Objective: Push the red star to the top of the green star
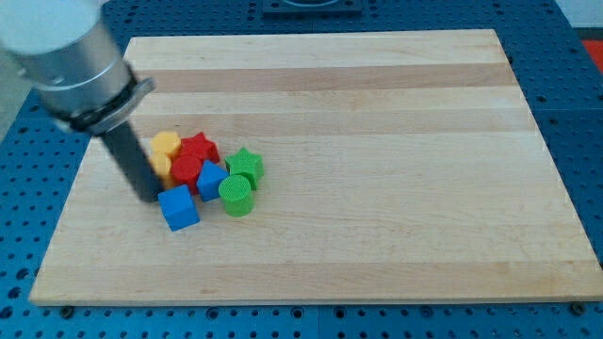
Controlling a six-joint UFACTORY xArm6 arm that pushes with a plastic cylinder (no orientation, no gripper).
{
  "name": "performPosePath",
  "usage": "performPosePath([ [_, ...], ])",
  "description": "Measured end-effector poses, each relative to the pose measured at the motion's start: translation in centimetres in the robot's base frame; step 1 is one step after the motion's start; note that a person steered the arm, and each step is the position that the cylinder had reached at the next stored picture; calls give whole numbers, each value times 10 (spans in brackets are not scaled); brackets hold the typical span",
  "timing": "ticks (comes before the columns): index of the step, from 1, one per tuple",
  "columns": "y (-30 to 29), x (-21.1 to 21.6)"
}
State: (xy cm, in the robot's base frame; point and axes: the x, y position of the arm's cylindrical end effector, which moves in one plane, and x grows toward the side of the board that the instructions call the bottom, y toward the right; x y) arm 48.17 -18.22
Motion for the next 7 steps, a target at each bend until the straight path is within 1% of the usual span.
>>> performPosePath([
  [1,34,-47],
  [2,41,-58],
  [3,24,-36],
  [4,18,-43],
  [5,37,-88],
  [6,77,-114],
  [7,77,-111],
])
